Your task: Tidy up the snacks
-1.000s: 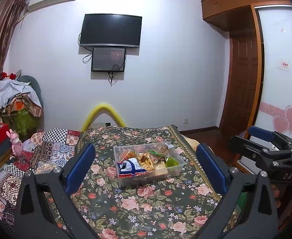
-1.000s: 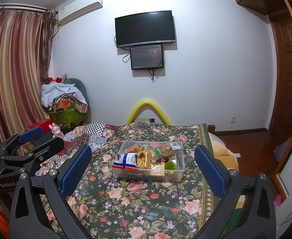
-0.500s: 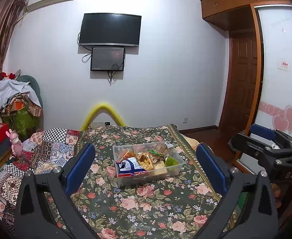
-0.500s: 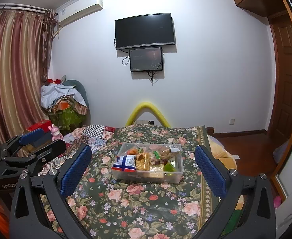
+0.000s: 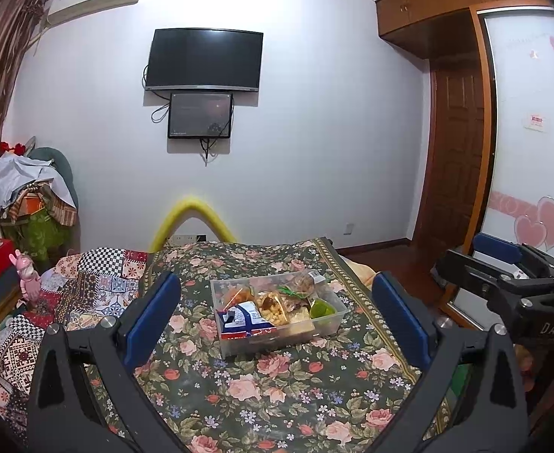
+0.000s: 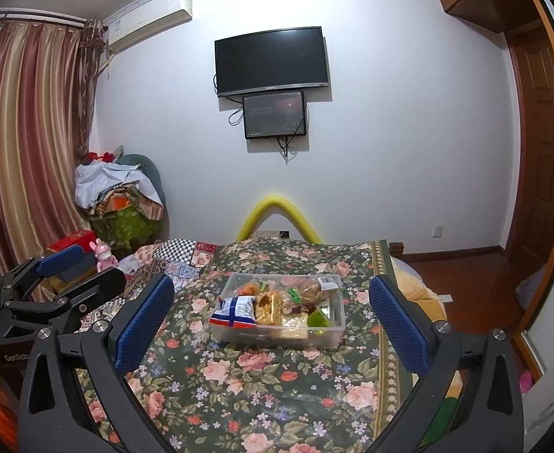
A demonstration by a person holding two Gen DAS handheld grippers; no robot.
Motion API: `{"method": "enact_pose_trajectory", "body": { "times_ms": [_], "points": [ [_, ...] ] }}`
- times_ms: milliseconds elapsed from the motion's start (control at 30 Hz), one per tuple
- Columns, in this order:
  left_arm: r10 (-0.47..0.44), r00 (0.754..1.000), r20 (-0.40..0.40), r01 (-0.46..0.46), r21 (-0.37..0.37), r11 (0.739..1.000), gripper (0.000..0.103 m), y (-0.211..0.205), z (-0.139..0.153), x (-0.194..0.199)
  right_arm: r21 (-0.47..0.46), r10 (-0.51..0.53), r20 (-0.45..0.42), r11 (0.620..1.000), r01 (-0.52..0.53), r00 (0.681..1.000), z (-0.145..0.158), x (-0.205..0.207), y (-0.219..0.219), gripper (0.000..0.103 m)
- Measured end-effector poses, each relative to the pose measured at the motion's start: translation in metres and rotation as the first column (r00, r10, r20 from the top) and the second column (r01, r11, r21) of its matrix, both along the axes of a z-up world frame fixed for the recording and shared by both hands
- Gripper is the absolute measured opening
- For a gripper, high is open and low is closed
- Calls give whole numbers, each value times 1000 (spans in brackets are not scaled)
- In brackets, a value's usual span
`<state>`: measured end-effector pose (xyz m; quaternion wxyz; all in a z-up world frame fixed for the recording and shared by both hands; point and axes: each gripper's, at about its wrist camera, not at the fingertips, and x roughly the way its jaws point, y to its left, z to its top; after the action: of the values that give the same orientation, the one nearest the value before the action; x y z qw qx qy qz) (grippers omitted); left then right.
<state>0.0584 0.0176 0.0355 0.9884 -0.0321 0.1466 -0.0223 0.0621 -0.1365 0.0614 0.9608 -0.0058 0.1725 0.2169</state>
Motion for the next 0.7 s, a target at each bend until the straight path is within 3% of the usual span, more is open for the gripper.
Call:
{"method": "enact_pose_trajectory", "body": {
  "times_ms": [700],
  "points": [
    [-22, 1000, -4, 22, -6, 1000, 103, 0, 0, -3, -5, -9, 7, 1000, 10, 1000, 1, 0, -1, 103]
  ]
}}
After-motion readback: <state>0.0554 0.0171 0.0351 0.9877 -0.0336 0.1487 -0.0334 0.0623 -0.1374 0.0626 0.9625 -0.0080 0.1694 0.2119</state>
